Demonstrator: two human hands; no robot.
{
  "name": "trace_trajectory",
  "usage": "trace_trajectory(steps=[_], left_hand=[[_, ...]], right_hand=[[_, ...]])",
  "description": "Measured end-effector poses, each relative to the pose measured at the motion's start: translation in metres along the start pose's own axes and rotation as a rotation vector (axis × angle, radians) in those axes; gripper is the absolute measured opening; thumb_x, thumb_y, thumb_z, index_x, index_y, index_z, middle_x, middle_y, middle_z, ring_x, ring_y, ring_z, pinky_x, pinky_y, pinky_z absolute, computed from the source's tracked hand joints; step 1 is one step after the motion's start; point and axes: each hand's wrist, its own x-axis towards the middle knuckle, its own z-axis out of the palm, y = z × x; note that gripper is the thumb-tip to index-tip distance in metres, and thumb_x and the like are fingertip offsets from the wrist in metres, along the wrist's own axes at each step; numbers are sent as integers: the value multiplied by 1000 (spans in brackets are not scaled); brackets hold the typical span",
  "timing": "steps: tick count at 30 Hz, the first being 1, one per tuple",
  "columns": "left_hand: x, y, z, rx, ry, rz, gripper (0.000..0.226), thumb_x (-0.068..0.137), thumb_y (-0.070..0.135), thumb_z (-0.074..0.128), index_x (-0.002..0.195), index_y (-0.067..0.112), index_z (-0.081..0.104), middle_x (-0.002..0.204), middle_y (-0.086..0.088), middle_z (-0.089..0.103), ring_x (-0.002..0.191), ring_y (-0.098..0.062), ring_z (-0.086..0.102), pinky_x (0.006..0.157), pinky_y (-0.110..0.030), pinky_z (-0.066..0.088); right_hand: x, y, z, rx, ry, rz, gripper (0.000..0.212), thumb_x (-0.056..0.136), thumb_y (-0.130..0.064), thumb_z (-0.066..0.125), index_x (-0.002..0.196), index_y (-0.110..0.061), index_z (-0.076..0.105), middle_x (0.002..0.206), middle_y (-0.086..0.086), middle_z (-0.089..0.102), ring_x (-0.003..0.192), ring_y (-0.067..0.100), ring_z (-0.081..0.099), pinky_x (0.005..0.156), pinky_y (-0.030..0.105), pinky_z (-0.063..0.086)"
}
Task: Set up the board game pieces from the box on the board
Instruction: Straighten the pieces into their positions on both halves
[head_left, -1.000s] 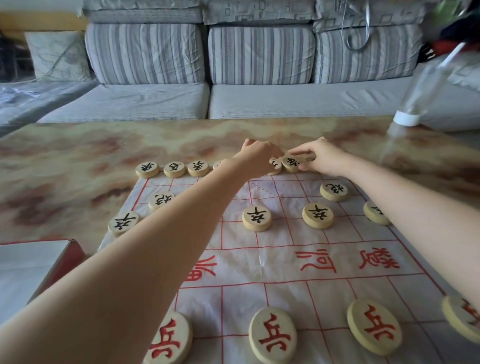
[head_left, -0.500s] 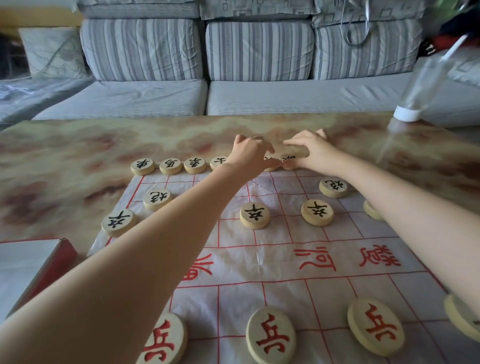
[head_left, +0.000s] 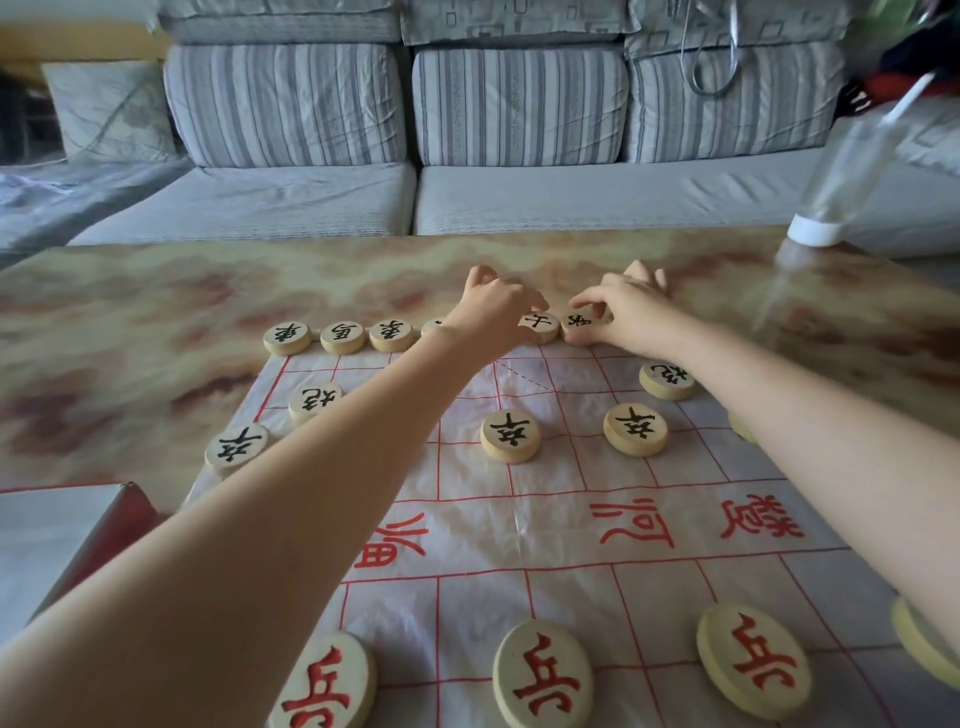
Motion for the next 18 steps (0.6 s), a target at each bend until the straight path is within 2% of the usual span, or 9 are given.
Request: trace_trajectory(steps=[3,6,9,10,13,15,18], left_hand=[[0,-1,4,8,20,-32,46,81,48,61,119,22,61,119,-4,58,116,-26,47,106,-34,14],[-2,-1,5,-32,66,-33,52,79,50,62,124,23,58,127,-4,52,123,-24,41,107,-34,14],[-1,0,4,-113,39,-38,54,81,44,62,130,23,52,135,2,51,128,-17,40,106,-31,13],[-1,1,4,-134,28,-55,53,82,43,62,129,22,52,133,3,54,126,-15,42,106,-30,14],[-1,2,3,-186,29,-97,48,83,38,63,125,19,56,124,3,61,121,-15,46,104,-28,15],[-1,3,4,-203,24,-108,47,83,36,64,125,17,57,121,2,63,120,-17,46,104,-28,15],[0,1,6,-224,35,-105,51,80,37,67,125,16,56,118,1,65,115,-14,54,105,-29,15]], right_hand=[[-2,1,4,-69,15,-10,56,76,-62,56,122,-29,59,106,1,51,111,25,31,85,36,22],[-1,8,4,112,-2,2,67,73,-62,61,132,-32,50,130,-1,46,122,24,28,102,37,23],[1,21,-1,268,-126,34,79,57,-70,65,129,-45,47,137,3,42,131,26,25,112,45,23],[1,25,-2,247,-144,32,76,56,-70,66,127,-48,48,135,4,44,130,28,26,111,46,23],[5,30,2,206,-114,17,51,74,-48,69,123,-45,54,125,6,50,126,28,29,104,37,18],[5,26,4,191,-92,29,47,76,-44,68,121,-43,56,124,8,48,123,29,30,94,31,17],[7,21,7,118,-90,9,47,81,-41,65,126,-36,55,124,5,50,124,25,28,95,33,16]])
